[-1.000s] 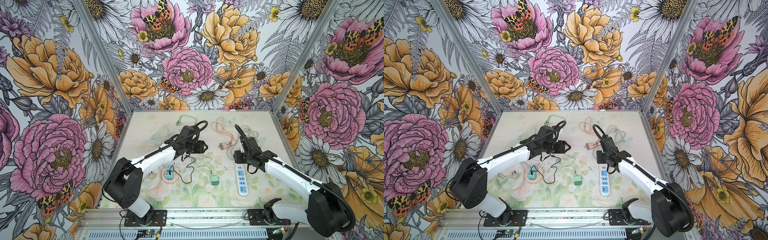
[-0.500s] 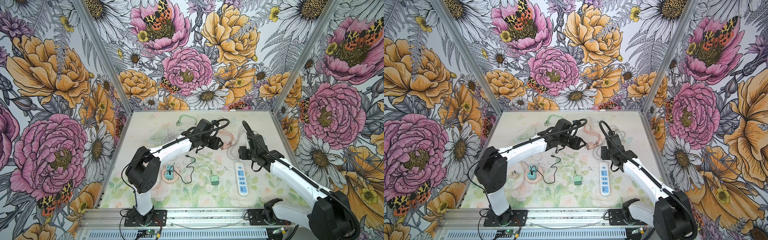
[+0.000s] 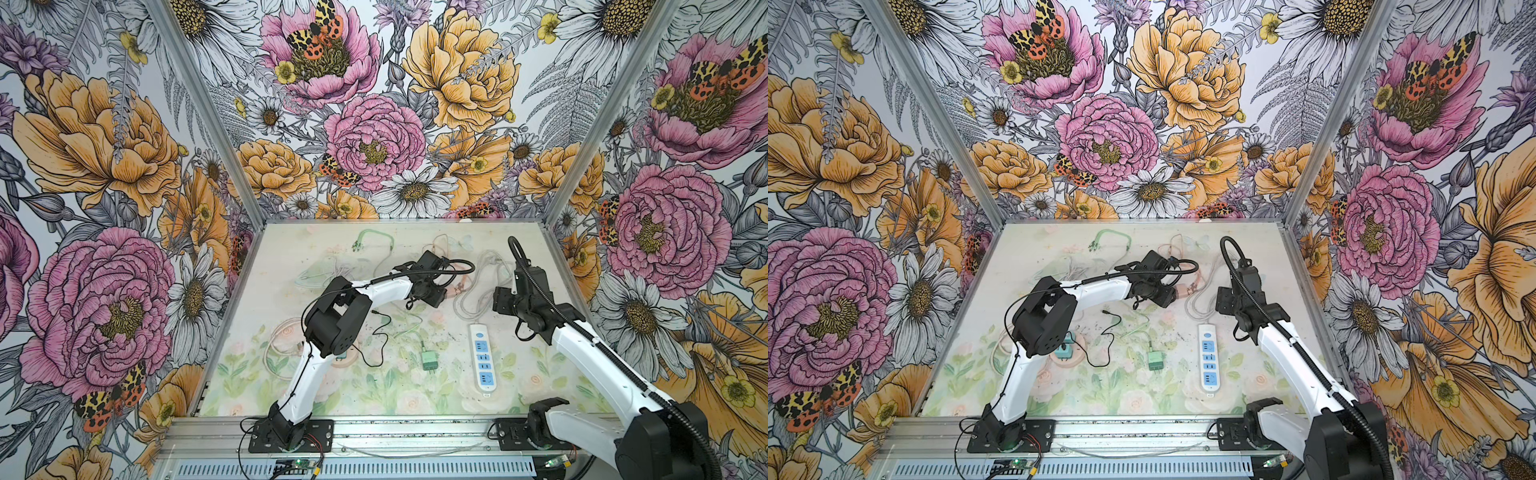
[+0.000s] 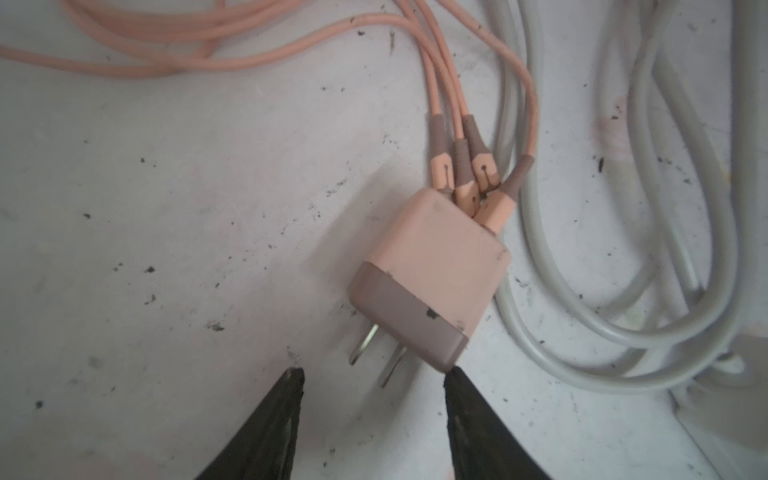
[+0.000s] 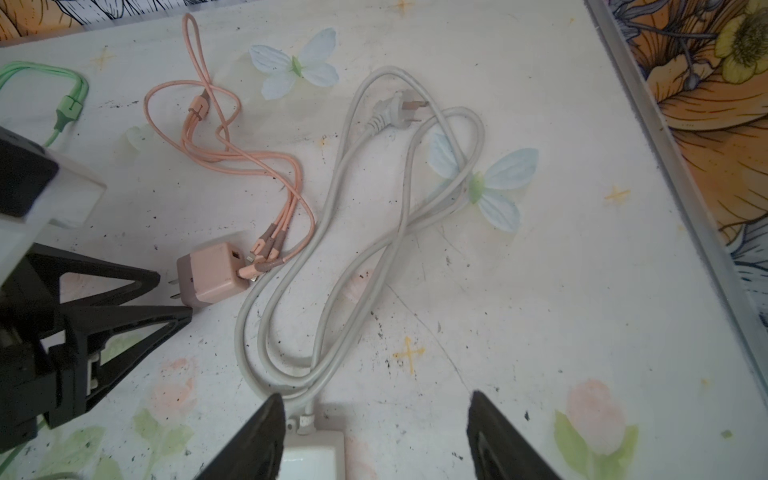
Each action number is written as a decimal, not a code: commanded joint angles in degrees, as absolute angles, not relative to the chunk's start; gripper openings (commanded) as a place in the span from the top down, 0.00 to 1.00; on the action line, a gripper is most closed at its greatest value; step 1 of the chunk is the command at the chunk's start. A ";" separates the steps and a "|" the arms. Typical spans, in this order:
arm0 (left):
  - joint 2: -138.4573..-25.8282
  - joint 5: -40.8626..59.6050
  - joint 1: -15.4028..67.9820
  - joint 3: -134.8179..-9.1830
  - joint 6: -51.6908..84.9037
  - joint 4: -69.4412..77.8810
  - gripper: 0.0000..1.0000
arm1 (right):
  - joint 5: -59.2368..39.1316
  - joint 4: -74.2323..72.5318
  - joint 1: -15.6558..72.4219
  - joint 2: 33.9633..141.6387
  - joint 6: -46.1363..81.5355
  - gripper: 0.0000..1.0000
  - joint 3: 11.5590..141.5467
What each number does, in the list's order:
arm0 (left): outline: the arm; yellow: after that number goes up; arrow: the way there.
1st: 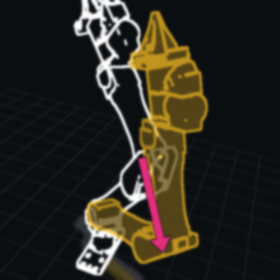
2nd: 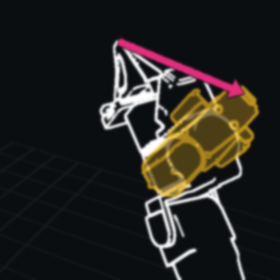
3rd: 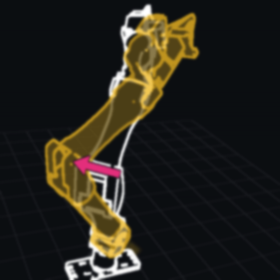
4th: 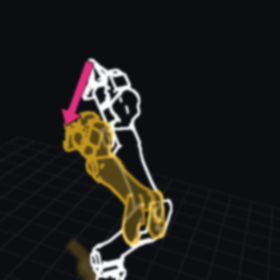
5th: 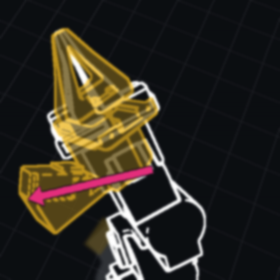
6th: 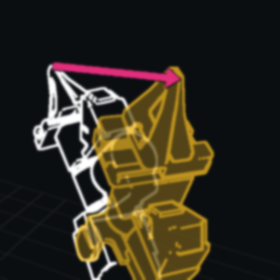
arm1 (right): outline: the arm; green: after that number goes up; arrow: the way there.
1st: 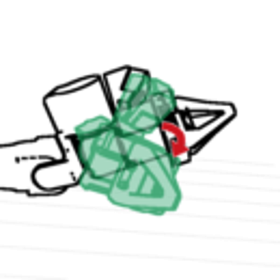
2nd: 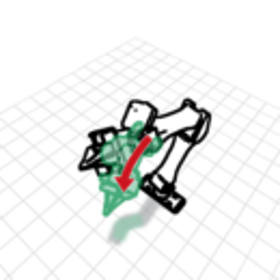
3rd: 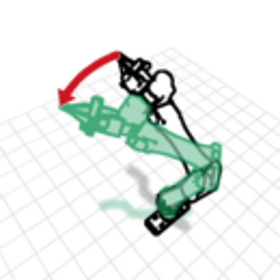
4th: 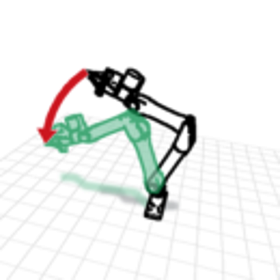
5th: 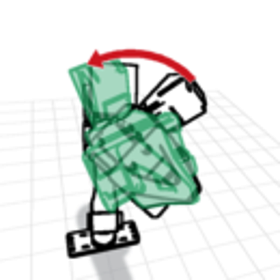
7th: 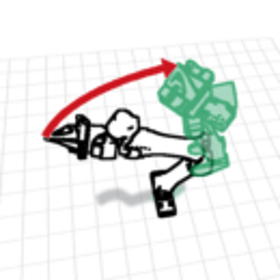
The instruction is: Insert the plug
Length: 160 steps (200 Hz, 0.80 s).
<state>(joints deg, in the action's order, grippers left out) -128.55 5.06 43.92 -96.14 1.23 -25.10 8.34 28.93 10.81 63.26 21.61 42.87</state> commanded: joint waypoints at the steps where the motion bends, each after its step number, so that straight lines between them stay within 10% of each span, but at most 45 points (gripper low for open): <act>1: -130.42 3.80 44.03 -98.49 -1.68 -24.67 0.41 | 6.89 28.64 10.46 62.31 25.10 0.28 40.87; 160: -139.00 14.82 42.23 -107.99 -6.75 -24.99 0.37 | 1.41 31.90 7.73 62.09 46.84 0.39 28.93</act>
